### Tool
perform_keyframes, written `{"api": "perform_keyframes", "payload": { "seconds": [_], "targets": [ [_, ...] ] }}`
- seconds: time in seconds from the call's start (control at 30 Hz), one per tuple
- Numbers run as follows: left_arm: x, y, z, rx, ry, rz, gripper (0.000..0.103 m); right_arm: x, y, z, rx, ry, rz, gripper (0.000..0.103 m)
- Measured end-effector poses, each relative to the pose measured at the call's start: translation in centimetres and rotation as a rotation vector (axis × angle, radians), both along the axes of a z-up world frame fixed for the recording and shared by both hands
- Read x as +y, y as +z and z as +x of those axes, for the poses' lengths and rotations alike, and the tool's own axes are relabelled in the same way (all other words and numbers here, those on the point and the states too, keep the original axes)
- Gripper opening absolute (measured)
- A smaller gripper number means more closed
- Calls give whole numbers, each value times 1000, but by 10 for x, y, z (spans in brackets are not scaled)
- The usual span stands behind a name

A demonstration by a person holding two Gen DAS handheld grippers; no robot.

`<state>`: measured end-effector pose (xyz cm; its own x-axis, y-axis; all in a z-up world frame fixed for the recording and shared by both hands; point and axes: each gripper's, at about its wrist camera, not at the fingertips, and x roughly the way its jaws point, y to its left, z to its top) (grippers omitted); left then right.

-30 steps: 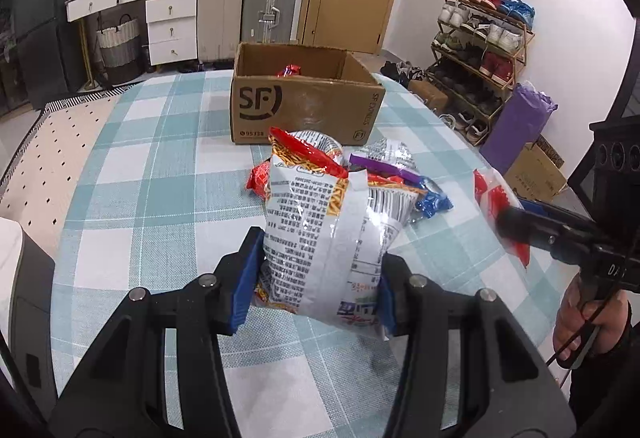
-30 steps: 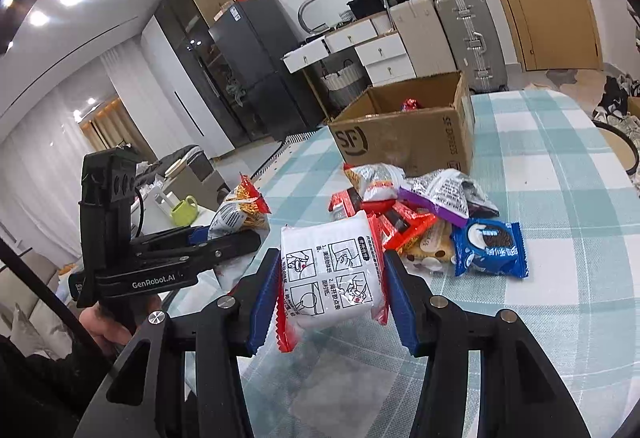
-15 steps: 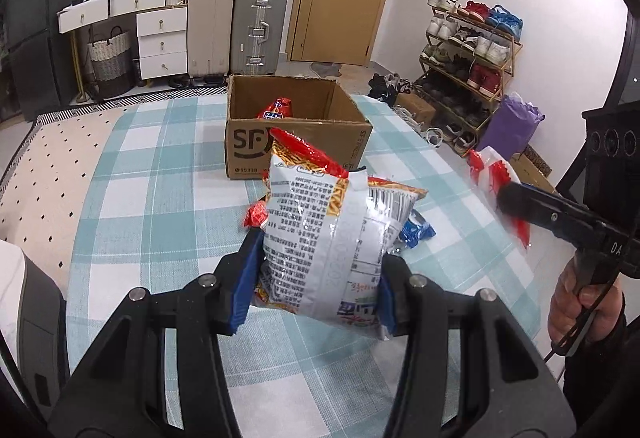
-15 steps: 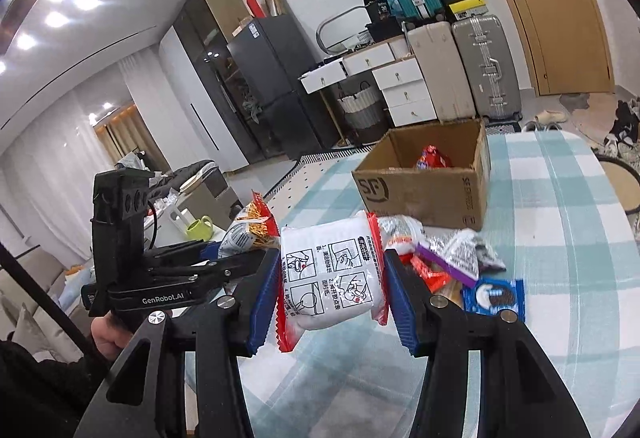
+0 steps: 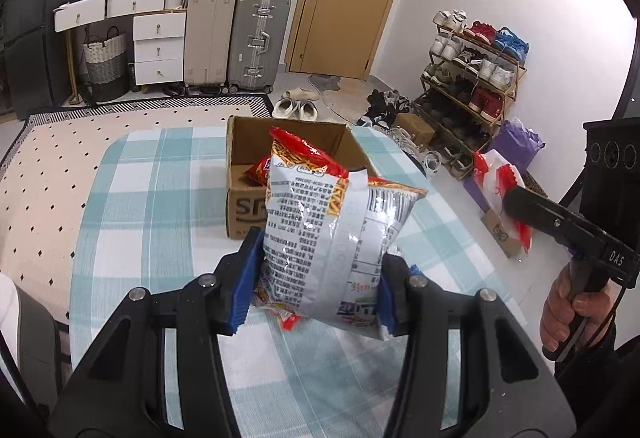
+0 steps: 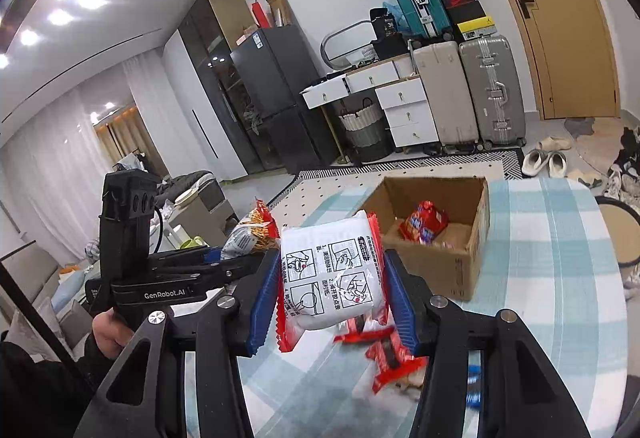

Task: Organize snacks
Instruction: 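Carry both held bags toward the cardboard box with both grippers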

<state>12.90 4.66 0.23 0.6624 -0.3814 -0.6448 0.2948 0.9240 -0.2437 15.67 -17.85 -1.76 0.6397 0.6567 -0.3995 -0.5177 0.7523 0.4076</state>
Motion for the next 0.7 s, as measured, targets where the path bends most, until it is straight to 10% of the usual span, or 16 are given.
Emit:
{"api": "perform_keyframes", "payload": {
  "seconds": [0.7],
  "targets": [
    [-41,26,185,60,7,96,47,3,32,180,87,-25,-2,51]
  ]
}}
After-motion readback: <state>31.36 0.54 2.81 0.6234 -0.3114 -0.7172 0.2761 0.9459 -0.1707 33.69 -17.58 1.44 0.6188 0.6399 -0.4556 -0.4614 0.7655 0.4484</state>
